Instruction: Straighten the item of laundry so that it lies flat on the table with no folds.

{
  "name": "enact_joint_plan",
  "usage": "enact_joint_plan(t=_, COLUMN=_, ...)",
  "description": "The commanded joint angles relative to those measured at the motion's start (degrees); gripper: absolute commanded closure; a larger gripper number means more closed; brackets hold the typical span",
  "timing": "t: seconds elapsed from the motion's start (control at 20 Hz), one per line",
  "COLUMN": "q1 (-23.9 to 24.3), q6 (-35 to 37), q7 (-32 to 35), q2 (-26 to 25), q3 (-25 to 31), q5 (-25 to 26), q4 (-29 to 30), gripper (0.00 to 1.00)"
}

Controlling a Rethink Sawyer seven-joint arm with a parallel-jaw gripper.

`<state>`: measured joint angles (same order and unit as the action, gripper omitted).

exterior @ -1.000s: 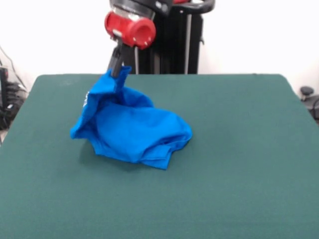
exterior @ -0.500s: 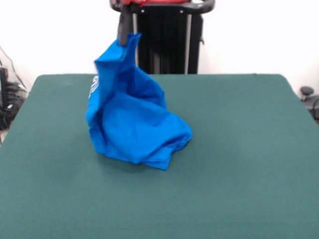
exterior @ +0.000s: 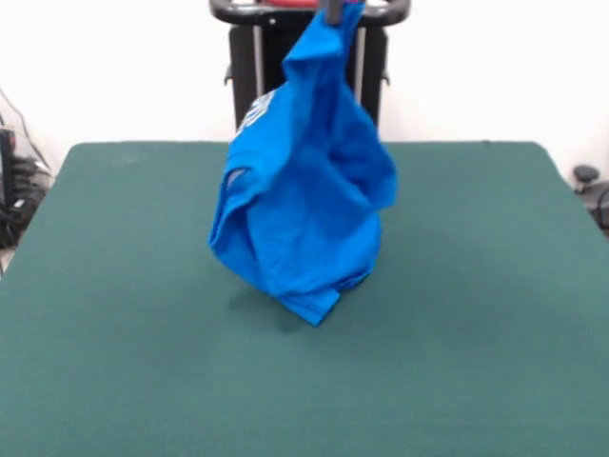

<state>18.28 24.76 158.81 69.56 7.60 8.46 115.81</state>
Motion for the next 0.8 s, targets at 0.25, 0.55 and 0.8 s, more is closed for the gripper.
enact_joint_plan(t=0.25, q1=7.7, q6=14.8, q7=-26.4, q2=13.3, q3=7.3, q5=-9.4, q4=9.8, gripper=1.0)
enact_joint_plan(t=0.55, q1=16.4, q6=17.7, q7=-43.2, q2=18.9, q3=7.6, q5=-16.4, q4=14.2, gripper=1.0)
enact_joint_plan(t=0.8, q1=20.2, q6=18.3, q7=-53.8, q2=20.7, q3=5.4, q5=-19.4, q4=16.8, gripper=1.0)
